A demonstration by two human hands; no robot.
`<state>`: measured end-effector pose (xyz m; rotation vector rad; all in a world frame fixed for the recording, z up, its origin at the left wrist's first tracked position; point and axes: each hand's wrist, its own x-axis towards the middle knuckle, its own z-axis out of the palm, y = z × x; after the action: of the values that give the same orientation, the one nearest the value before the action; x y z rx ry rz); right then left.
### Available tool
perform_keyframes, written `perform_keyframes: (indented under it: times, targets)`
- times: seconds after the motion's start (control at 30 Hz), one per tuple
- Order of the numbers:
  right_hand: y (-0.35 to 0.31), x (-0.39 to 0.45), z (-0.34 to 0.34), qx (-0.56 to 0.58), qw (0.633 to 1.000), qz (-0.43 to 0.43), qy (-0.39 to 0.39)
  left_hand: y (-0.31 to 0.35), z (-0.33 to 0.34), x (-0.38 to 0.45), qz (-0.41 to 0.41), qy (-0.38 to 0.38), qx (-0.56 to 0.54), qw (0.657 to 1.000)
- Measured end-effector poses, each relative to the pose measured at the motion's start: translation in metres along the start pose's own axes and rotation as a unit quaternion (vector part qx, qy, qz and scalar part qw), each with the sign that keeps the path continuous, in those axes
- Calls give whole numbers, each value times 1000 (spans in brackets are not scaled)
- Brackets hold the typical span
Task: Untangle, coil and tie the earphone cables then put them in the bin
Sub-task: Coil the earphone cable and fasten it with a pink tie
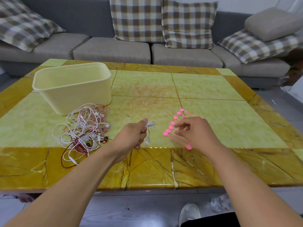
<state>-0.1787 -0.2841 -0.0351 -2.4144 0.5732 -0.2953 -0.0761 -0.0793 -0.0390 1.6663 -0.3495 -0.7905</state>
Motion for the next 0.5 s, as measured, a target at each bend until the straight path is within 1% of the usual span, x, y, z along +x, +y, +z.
perform_keyframes:
  times: [0.07, 0.17, 0.3, 0.5]
  targets:
    - [7, 2, -2, -70, 996, 48, 1, -2, -3, 1, 12, 14, 14, 1000]
    - [11, 3, 1, -129, 988, 81, -30, -3, -3, 2, 24, 25, 24, 999]
    - [8, 1, 8, -198, 973, 99, -70, 0, -5, 1, 38, 41, 20, 998]
    - [2, 2, 15, -251, 954, 120, -113, 1, -7, -1, 45, 49, -4, 998]
